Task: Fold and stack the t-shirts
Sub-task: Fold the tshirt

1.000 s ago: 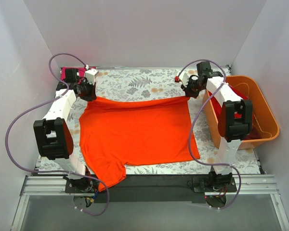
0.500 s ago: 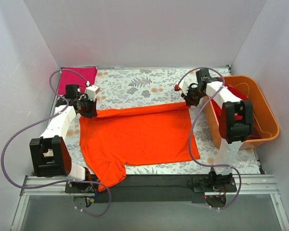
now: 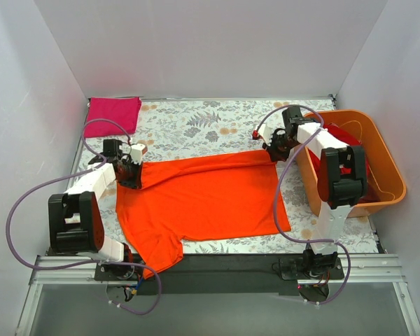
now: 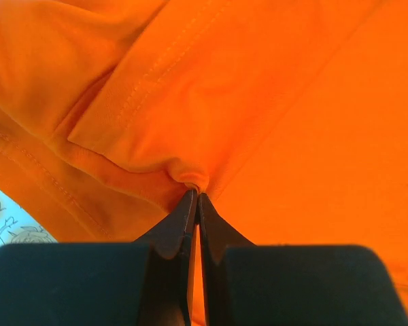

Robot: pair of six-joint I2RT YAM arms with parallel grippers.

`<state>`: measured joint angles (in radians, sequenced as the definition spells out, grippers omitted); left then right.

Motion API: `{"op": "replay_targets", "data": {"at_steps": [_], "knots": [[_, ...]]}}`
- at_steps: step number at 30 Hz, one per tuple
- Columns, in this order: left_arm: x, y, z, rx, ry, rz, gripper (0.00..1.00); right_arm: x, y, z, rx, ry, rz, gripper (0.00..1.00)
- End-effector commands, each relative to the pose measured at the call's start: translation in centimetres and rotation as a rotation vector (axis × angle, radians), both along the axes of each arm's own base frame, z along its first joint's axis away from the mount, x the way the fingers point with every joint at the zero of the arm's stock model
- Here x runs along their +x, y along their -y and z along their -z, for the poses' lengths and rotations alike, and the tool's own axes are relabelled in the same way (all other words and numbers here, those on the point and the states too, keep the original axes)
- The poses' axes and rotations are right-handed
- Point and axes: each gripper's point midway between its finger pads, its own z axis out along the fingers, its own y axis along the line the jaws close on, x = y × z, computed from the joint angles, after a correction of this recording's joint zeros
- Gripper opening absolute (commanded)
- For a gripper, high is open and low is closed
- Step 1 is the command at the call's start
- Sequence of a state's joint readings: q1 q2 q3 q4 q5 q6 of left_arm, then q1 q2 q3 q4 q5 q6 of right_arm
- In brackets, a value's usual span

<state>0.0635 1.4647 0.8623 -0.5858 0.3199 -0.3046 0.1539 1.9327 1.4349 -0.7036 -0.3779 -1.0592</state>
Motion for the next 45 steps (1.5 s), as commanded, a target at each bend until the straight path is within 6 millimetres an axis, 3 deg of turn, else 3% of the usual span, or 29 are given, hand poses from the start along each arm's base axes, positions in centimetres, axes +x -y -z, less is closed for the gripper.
{"op": "replay_targets", "data": {"at_steps": [1,6,11,16,20,28,30,31,32,34,36,39,41,45], "knots": [[1.5,-0.8,0.0,0.04,0.043,-0.017,0.0,-0.4,0.0,0.2,-0.03,0.012,-0.045,0.01],[2.5,-0.6,-1.2,0.029,0.072,0.008,0.0,0.4,0.2,-0.3,-0.045,0.03,-0.04,0.01],[3.8,-0.5,-4.4,0.028,0.137,0.021,0.0,1.5,0.3,-2.2,-0.053,0.088,-0.037,0.01],[3.3,-0.2,-5.1,0.021,0.126,0.037,0.0,1.1,0.5,-2.2,-0.057,0.084,-0.045,0.01],[2.4,-0.3,-4.3,0.029,0.107,0.051,0.0,0.1,0.8,-1.0,-0.07,0.051,-0.048,0.01],[0.1,-0.7,-0.4,0.053,0.026,0.062,0.0,-1.4,1.2,1.2,-0.097,-0.003,-0.078,0.01],[0.1,-0.8,0.0,0.059,0.004,0.06,0.1,-1.7,1.2,1.3,-0.106,-0.023,-0.08,0.06],[-0.4,-0.7,0.0,0.05,-0.024,0.064,0.16,-1.7,1.2,1.1,-0.106,-0.025,-0.08,0.12],[0.3,-0.7,-0.8,0.05,-0.01,0.064,0.26,-1.5,1.1,0.7,-0.104,-0.018,-0.083,0.25],[0.4,-0.3,-1.8,0.013,-0.01,0.077,0.32,-1.8,1.0,0.0,-0.097,-0.028,-0.087,0.35],[1.8,-0.2,-3.7,-0.012,0.038,0.076,0.34,-1.3,0.6,-1.6,-0.073,-0.001,-0.081,0.41],[3.7,0.1,-5.4,-0.052,0.069,0.051,0.34,-0.9,-0.1,-3.7,-0.042,0.028,-0.094,0.37],[4.2,0.4,-5.0,-0.083,0.035,0.036,0.34,-1.5,-0.6,-4.3,-0.028,0.008,-0.112,0.32],[5.9,0.3,-4.9,-0.092,0.019,0.014,0.36,-0.5,-2.2,-5.7,0.012,0.021,-0.108,0.32]]}}
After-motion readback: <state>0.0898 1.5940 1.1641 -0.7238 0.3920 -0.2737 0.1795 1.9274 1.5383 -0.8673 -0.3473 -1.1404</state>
